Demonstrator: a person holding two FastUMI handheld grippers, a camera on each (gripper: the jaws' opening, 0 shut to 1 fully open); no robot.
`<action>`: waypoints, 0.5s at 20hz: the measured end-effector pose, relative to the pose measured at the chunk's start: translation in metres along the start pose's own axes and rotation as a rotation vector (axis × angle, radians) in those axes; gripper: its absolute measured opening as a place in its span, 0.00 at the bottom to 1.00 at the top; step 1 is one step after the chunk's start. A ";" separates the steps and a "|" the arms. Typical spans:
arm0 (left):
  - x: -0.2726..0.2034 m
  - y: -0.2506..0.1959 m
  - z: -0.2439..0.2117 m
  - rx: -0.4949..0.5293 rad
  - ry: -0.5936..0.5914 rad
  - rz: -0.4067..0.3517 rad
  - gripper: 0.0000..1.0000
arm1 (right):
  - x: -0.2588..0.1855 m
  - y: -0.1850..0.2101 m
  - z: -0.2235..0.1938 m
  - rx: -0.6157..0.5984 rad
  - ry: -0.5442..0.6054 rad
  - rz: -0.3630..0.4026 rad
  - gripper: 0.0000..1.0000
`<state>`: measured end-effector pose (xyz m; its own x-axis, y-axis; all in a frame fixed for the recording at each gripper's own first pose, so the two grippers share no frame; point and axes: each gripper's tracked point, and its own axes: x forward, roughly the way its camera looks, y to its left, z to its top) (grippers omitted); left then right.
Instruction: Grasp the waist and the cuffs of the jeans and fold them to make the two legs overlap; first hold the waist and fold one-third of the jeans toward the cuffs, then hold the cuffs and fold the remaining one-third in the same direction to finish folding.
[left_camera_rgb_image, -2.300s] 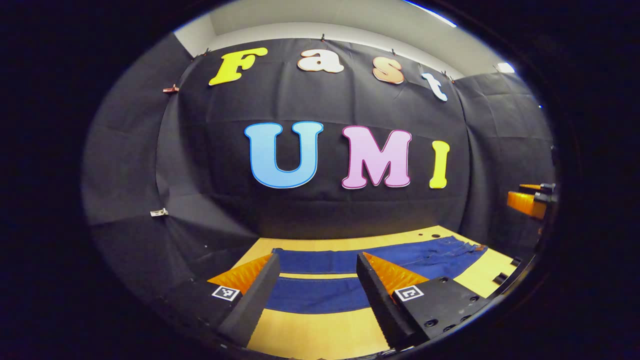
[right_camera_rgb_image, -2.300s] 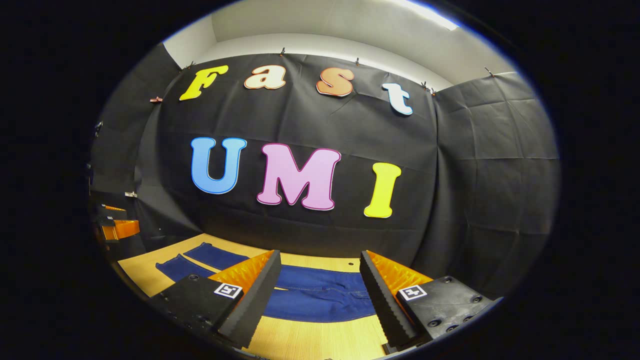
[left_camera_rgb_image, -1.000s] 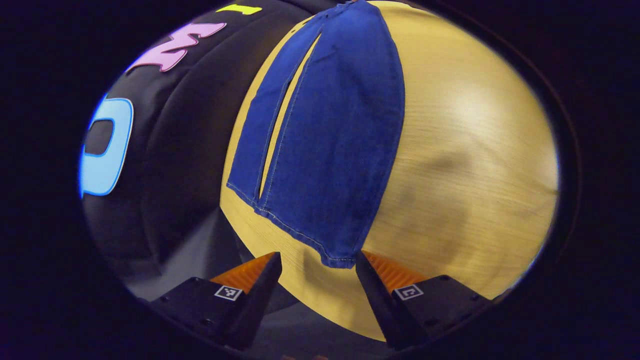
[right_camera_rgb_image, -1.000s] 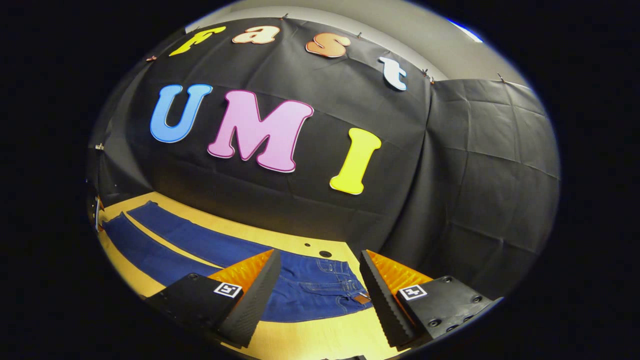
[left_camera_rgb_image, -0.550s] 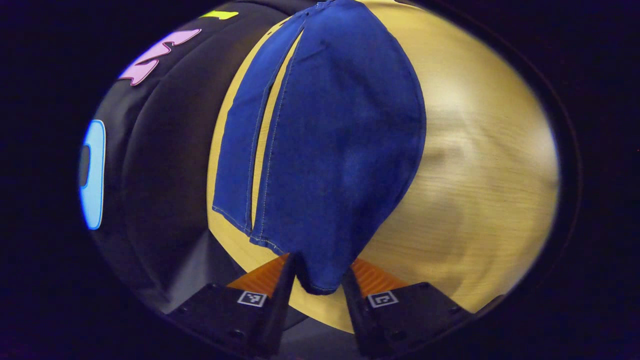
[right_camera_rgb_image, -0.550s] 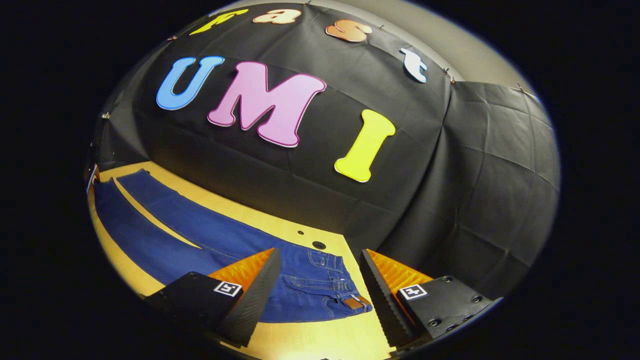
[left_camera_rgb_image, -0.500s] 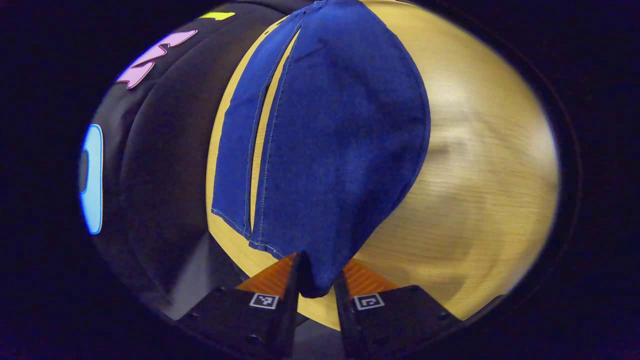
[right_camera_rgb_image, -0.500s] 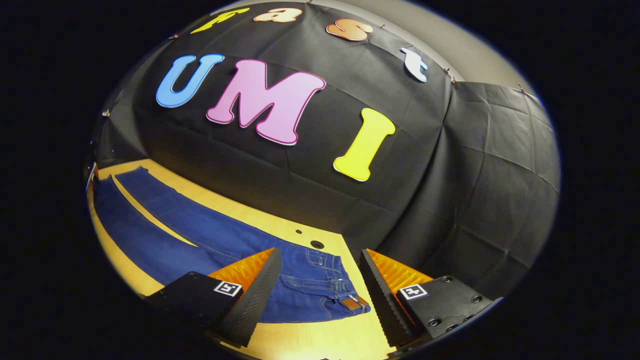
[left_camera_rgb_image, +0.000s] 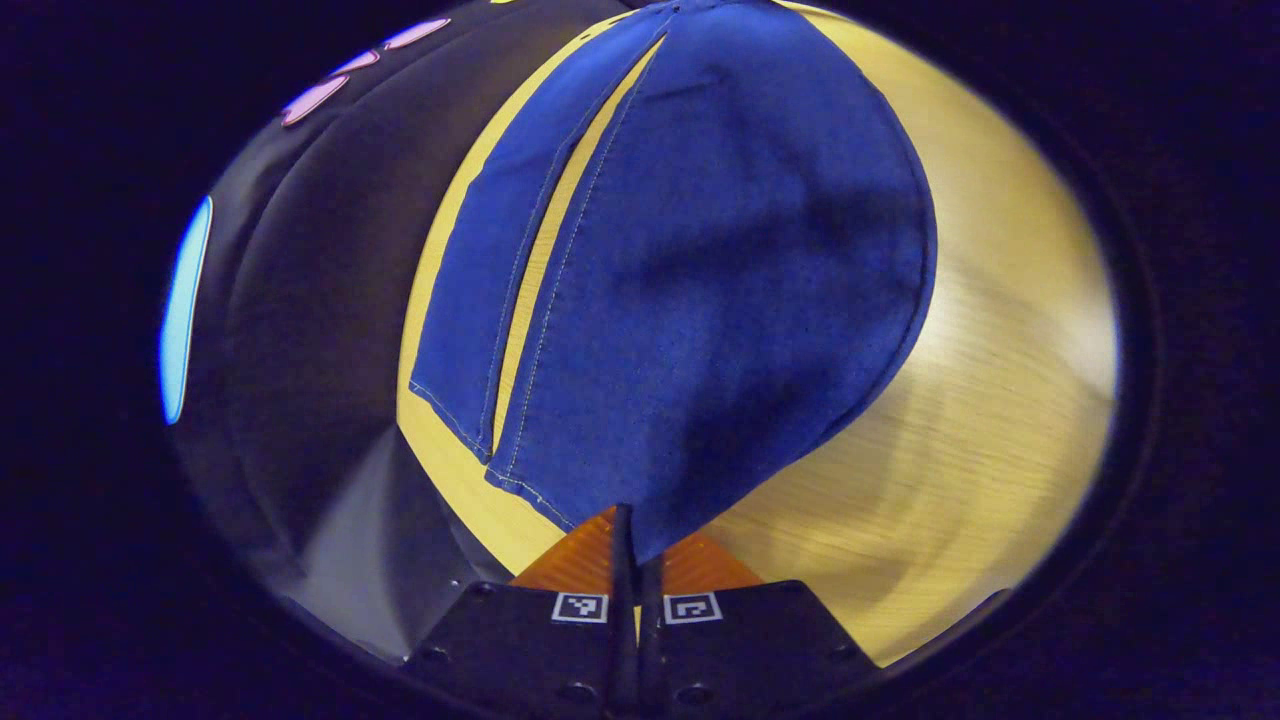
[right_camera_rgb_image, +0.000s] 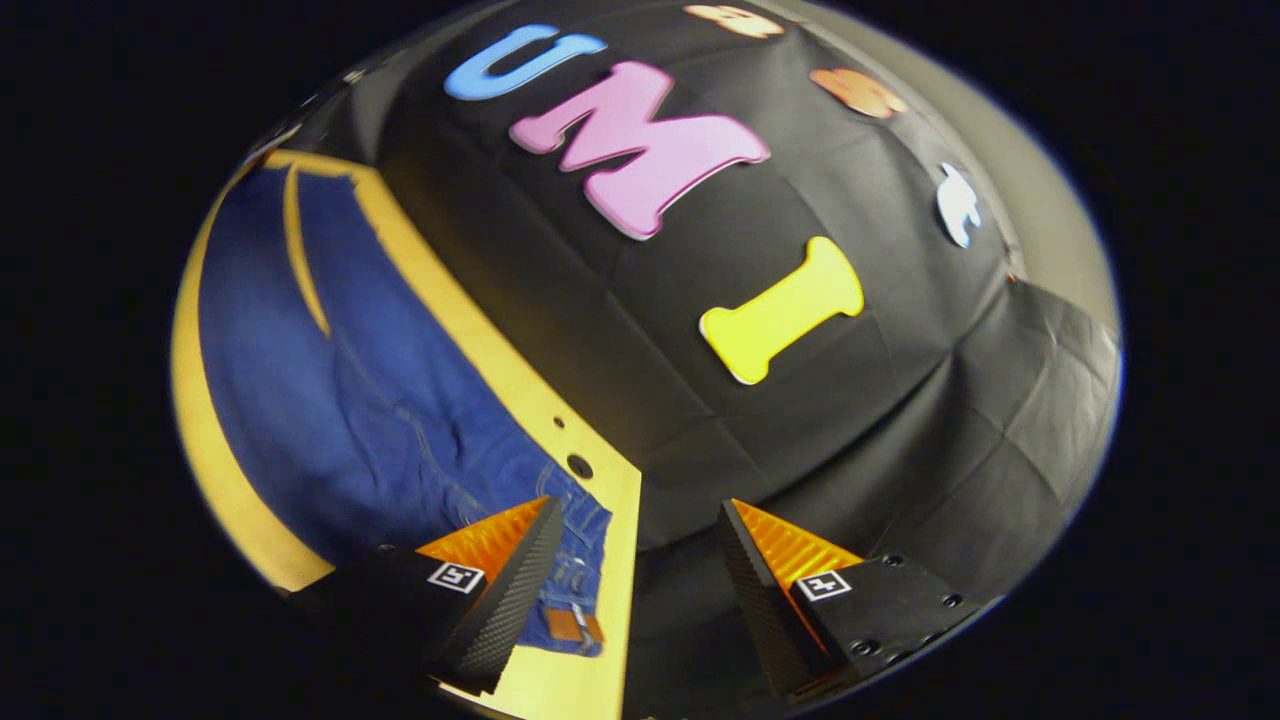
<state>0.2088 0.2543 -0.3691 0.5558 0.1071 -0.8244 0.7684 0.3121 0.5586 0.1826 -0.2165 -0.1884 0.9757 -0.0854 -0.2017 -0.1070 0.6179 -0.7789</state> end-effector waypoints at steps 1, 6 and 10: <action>0.000 -0.001 0.000 -0.017 0.006 -0.019 0.06 | 0.003 0.002 -0.011 -0.041 0.013 0.034 0.96; -0.002 0.001 0.001 -0.001 0.021 -0.043 0.06 | 0.008 0.025 -0.089 -0.237 0.134 0.252 0.97; -0.001 0.001 0.002 -0.010 0.016 -0.046 0.06 | 0.000 0.047 -0.144 -0.399 0.194 0.405 0.96</action>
<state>0.2099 0.2532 -0.3675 0.5147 0.1076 -0.8506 0.7898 0.3266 0.5192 0.1502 -0.3000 -0.3099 0.7935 -0.0686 -0.6048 -0.5635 0.2928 -0.7725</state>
